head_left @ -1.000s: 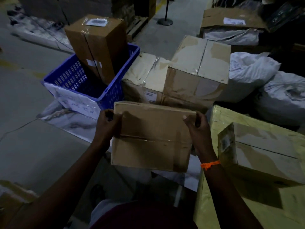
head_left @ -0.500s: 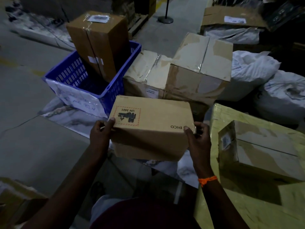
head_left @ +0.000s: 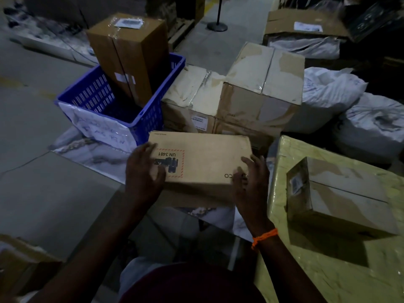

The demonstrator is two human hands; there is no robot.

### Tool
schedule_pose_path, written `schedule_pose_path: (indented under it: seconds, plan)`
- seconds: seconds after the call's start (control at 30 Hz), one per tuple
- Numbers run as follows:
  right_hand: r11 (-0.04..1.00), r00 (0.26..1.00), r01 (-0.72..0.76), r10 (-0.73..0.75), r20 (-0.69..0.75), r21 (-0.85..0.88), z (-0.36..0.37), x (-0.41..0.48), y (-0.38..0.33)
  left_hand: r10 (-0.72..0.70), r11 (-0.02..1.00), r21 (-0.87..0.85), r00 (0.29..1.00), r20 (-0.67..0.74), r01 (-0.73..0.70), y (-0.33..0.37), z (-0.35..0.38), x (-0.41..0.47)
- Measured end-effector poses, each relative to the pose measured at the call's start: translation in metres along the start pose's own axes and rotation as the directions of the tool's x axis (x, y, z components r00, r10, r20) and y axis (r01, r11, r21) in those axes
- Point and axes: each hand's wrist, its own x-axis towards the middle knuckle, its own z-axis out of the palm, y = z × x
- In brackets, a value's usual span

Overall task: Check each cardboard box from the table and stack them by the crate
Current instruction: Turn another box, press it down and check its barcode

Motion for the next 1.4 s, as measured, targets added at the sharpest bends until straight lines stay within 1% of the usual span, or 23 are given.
schedule_pose_path:
  seconds: [0.03,0.07,0.1,0.13,0.17,0.2,0.27,0.47,0.53,0.63,0.7,0.77,0.83,0.87,0.97,1.1,1.17,1.23,1.27,1.33,1.4]
  plan:
    - [0.992,0.996,0.087,-0.086,0.015,-0.096,0.003,0.005,-0.006,0.139,0.986,0.077,0.987,0.082,-0.145,0.006,0.003,0.005]
    - [0.973,0.987,0.161,-0.154,0.052,-0.164,0.009,0.011,-0.011,0.222,0.964,0.101,0.957,0.188,-0.244,0.013,0.008,0.01]
    - [0.953,0.972,0.224,-0.201,0.124,-0.206,0.015,0.017,-0.017,0.255,0.949,0.109,0.921,0.293,-0.297,0.019,0.013,0.014]
    - [0.93,0.947,0.281,-0.229,0.226,-0.236,0.023,0.022,-0.021,0.265,0.934,0.13,0.888,0.376,-0.333,0.024,0.018,0.017]
    - [0.904,0.914,0.333,-0.239,0.327,-0.269,0.03,0.026,-0.026,0.253,0.921,0.168,0.866,0.432,-0.353,0.027,0.022,0.02]
    - [0.88,0.885,0.369,-0.236,0.401,-0.298,0.037,0.028,-0.028,0.237,0.91,0.203,0.857,0.458,-0.361,0.03,0.026,0.022]
    - [0.866,0.869,0.381,-0.215,0.446,-0.325,0.044,0.029,-0.028,0.208,0.911,0.225,0.857,0.472,-0.345,0.03,0.029,0.023]
    - [0.853,0.868,0.384,-0.203,0.453,-0.354,0.044,0.023,-0.029,0.178,0.917,0.24,0.863,0.473,-0.32,0.029,0.032,0.018]
    - [0.865,0.867,0.369,-0.19,0.46,-0.34,0.044,0.028,-0.032,0.183,0.918,0.232,0.864,0.468,-0.32,0.031,0.031,0.021]
    - [0.881,0.851,0.385,-0.224,0.474,-0.275,0.04,0.037,-0.029,0.228,0.913,0.204,0.856,0.465,-0.354,0.03,0.027,0.028]
    - [0.88,0.848,0.394,-0.237,0.474,-0.265,0.034,0.044,-0.019,0.211,0.904,0.238,0.855,0.474,-0.355,0.024,0.023,0.033]
    - [0.871,0.853,0.363,-0.169,0.493,-0.33,0.023,0.051,-0.008,0.127,0.902,0.305,0.862,0.491,-0.306,0.015,0.016,0.037]
    - [0.853,0.858,0.329,-0.091,0.506,-0.405,0.014,0.052,0.001,0.082,0.897,0.339,0.861,0.502,-0.283,0.005,0.013,0.035]
    - [0.84,0.86,0.325,-0.072,0.506,-0.434,0.011,0.05,0.004,0.084,0.889,0.351,0.859,0.506,-0.294,0.002,0.012,0.032]
    - [0.818,0.877,0.335,-0.089,0.472,-0.467,0.011,0.045,0.007,0.1,0.867,0.378,0.856,0.507,-0.325,0.002,0.014,0.028]
    - [0.832,0.867,0.31,-0.049,0.495,-0.46,0.013,0.046,0.008,0.114,0.865,0.385,0.873,0.475,-0.322,0.0,0.017,0.027]
    - [0.856,0.86,0.284,-0.028,0.51,-0.432,0.013,0.048,0.008,0.101,0.875,0.387,0.891,0.442,-0.292,0.0,0.019,0.025]
    - [0.908,0.87,0.211,-0.006,0.493,-0.362,0.012,0.05,0.007,0.052,0.899,0.385,0.925,0.376,-0.207,0.002,0.022,0.024]
    - [0.94,0.882,0.14,0.025,0.471,-0.312,0.009,0.051,0.005,0.004,0.92,0.369,0.943,0.333,-0.134,0.005,0.023,0.024]
    - [0.981,0.897,-0.079,0.148,0.416,-0.179,0.007,0.052,0.007,-0.153,0.95,0.304,0.956,0.249,0.073,0.012,0.023,0.027]
    - [0.953,0.882,-0.3,0.29,0.373,-0.032,0.007,0.054,0.009,-0.328,0.937,0.199,0.917,0.224,0.287,0.015,0.021,0.036]
